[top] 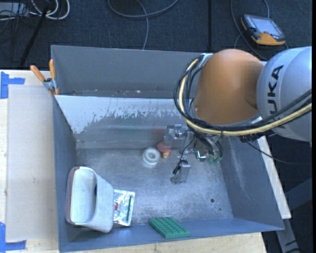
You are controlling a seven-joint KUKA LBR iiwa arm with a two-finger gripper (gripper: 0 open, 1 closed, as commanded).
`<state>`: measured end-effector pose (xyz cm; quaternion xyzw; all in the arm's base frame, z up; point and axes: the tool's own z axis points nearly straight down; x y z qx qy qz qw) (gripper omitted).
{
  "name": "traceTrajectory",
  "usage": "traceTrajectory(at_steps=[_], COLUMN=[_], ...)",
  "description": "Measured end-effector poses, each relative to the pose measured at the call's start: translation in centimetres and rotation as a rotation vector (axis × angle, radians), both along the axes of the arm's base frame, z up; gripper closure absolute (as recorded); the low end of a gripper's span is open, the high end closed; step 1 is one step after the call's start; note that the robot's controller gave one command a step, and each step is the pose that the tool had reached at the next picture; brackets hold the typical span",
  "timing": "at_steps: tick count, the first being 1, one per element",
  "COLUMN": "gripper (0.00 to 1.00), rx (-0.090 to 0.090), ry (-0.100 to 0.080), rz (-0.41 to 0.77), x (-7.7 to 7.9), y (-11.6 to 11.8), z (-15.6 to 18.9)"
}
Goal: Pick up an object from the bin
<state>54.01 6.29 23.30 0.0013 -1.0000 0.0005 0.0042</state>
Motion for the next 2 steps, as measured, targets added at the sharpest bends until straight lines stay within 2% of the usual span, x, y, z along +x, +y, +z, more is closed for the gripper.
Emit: traceTrajectory(at_steps=[1,2], gripper=[0.0,0.0], rx=[0.002,0.004], ry=[0.001,-0.003], rz=[0.145,0.473], x=[0.1,-3.3], y=[5.0,8.6], z=[-15.0,-16.4])
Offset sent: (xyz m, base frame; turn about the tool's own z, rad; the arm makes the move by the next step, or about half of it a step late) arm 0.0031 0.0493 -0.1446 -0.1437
